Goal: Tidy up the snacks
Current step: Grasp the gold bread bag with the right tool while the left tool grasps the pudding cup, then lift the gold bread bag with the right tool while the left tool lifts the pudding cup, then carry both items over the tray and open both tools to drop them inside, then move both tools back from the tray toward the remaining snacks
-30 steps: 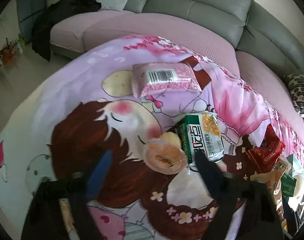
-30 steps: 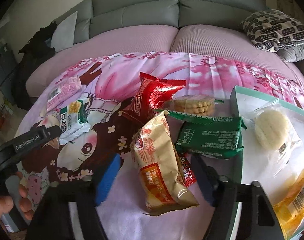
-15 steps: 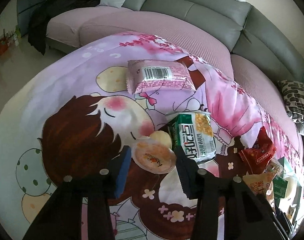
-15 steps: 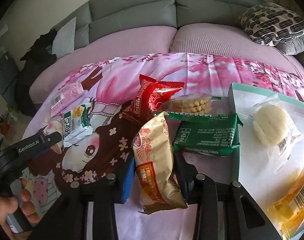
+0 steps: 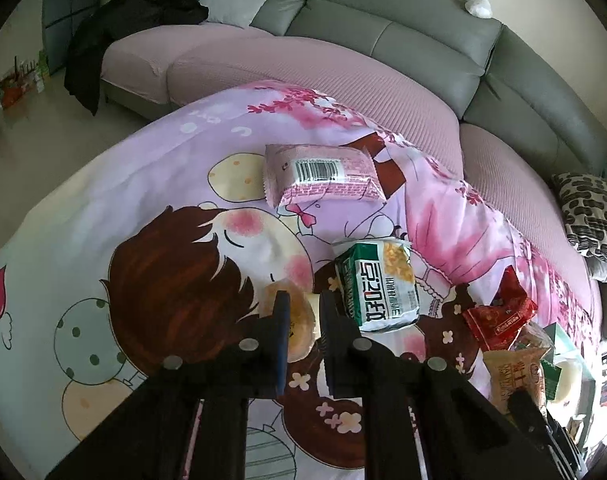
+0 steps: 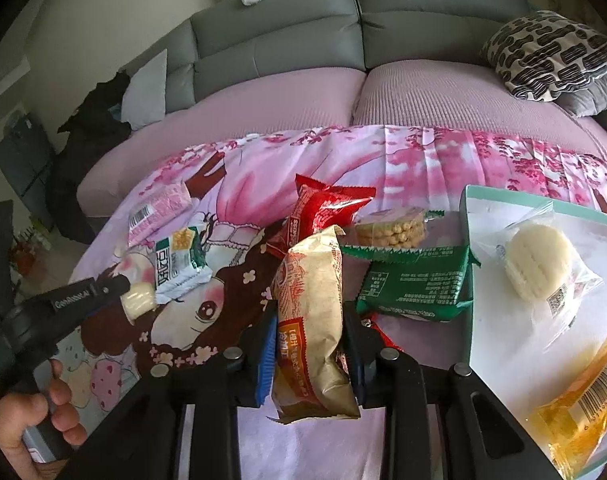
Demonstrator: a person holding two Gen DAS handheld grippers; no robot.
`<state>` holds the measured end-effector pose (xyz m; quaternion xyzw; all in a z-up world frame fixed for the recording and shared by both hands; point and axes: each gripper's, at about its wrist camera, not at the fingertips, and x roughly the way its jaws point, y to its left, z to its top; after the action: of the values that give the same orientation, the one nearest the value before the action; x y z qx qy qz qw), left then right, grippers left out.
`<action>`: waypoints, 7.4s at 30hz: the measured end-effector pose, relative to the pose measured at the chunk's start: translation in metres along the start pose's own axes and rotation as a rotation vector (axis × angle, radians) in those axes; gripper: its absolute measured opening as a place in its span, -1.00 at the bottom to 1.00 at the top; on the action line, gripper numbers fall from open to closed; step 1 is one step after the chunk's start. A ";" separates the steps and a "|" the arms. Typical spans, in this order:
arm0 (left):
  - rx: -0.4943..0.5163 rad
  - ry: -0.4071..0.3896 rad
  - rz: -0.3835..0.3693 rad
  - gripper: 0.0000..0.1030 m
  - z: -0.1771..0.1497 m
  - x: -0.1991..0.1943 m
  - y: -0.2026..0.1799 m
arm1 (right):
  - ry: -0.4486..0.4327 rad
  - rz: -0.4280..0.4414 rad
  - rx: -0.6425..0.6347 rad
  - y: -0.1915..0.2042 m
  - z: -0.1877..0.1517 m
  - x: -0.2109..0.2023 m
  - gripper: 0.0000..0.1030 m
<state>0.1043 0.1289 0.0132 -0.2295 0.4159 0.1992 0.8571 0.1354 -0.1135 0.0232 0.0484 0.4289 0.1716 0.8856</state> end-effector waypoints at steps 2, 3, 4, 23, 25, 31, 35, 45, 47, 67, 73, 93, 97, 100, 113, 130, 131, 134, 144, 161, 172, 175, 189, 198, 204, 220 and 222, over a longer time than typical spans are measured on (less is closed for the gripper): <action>0.006 0.003 0.002 -0.74 0.000 0.001 -0.002 | 0.002 0.001 0.008 -0.002 0.000 0.000 -0.38; 0.006 0.003 0.002 -0.74 0.000 0.001 -0.002 | 0.004 0.002 0.012 -0.003 0.000 0.000 -0.38; 0.003 0.003 0.001 -0.74 0.000 0.000 -0.002 | 0.006 0.003 0.015 -0.004 0.000 0.000 -0.38; -0.019 0.058 -0.029 0.08 -0.009 0.025 0.002 | 0.033 -0.004 0.042 -0.011 -0.002 0.005 -0.38; -0.007 0.057 -0.022 0.05 -0.009 0.025 0.000 | 0.036 -0.004 0.041 -0.010 -0.002 0.006 -0.38; -0.011 0.048 -0.042 -0.08 -0.009 0.025 0.000 | 0.040 -0.003 0.044 -0.011 -0.003 0.007 -0.38; -0.023 0.036 -0.036 -0.01 -0.007 0.025 0.002 | 0.042 0.000 0.048 -0.012 -0.003 0.007 -0.38; -0.059 0.005 0.020 0.09 -0.001 0.024 0.019 | 0.050 0.011 0.065 -0.015 -0.004 0.007 -0.38; -0.062 0.004 0.038 0.09 -0.001 0.022 0.021 | 0.051 0.011 0.065 -0.015 -0.004 0.007 -0.38; 0.060 -0.003 0.127 -0.11 -0.008 0.030 0.000 | 0.047 0.017 0.070 -0.017 -0.005 0.006 -0.38; 0.056 -0.031 0.126 -0.11 -0.006 0.019 -0.002 | 0.036 0.021 0.063 -0.019 -0.003 0.001 -0.38; 0.092 -0.163 0.032 -0.11 0.001 -0.042 -0.032 | -0.081 0.057 0.098 -0.038 0.011 -0.040 -0.38; 0.113 -0.171 -0.002 -0.11 0.000 -0.051 -0.045 | -0.126 0.054 0.111 -0.047 0.016 -0.054 -0.38; 0.139 -0.176 -0.029 -0.11 -0.002 -0.058 -0.058 | -0.162 0.049 0.127 -0.057 0.019 -0.067 -0.38; 0.299 -0.189 -0.156 -0.11 -0.015 -0.088 -0.137 | -0.306 -0.141 0.246 -0.134 0.018 -0.125 -0.38; 0.550 -0.156 -0.378 -0.11 -0.071 -0.105 -0.266 | -0.348 -0.298 0.455 -0.227 -0.009 -0.162 -0.38; 0.563 -0.146 -0.389 -0.11 -0.077 -0.103 -0.272 | -0.346 -0.304 0.462 -0.230 -0.011 -0.162 -0.38; 0.604 -0.126 -0.417 -0.11 -0.094 -0.101 -0.291 | -0.345 -0.313 0.486 -0.238 -0.015 -0.163 -0.38; 0.737 -0.065 -0.478 -0.11 -0.137 -0.083 -0.338 | -0.294 -0.348 0.505 -0.250 -0.020 -0.150 -0.38; 0.732 -0.003 -0.465 -0.10 -0.145 -0.056 -0.348 | -0.256 -0.360 0.498 -0.251 -0.020 -0.142 -0.38; 0.719 -0.011 -0.410 0.08 -0.137 -0.063 -0.341 | -0.223 -0.381 0.485 -0.251 -0.020 -0.135 -0.36; 0.707 -0.017 -0.358 0.22 -0.133 -0.064 -0.338 | -0.213 -0.393 0.479 -0.251 -0.020 -0.133 -0.31; 0.618 0.023 -0.213 0.48 -0.114 -0.044 -0.313 | -0.187 -0.457 0.432 -0.247 -0.018 -0.130 0.61; 0.616 -0.030 -0.090 0.73 -0.110 -0.035 -0.304 | -0.165 -0.467 0.404 -0.244 -0.017 -0.125 0.92; 0.606 -0.077 -0.066 0.99 -0.106 -0.034 -0.299 | -0.158 -0.471 0.391 -0.243 -0.017 -0.123 1.00; 0.587 -0.058 -0.072 0.99 -0.102 -0.030 -0.291 | -0.134 -0.470 0.388 -0.243 -0.016 -0.124 1.00; 0.591 -0.053 -0.075 0.99 -0.100 -0.032 -0.289 | -0.128 -0.478 0.373 -0.238 -0.015 -0.127 1.00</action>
<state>0.1776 -0.1672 0.0494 0.0201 0.4243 0.0434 0.9042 0.1136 -0.3813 0.0528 0.1185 0.3955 -0.1265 0.9020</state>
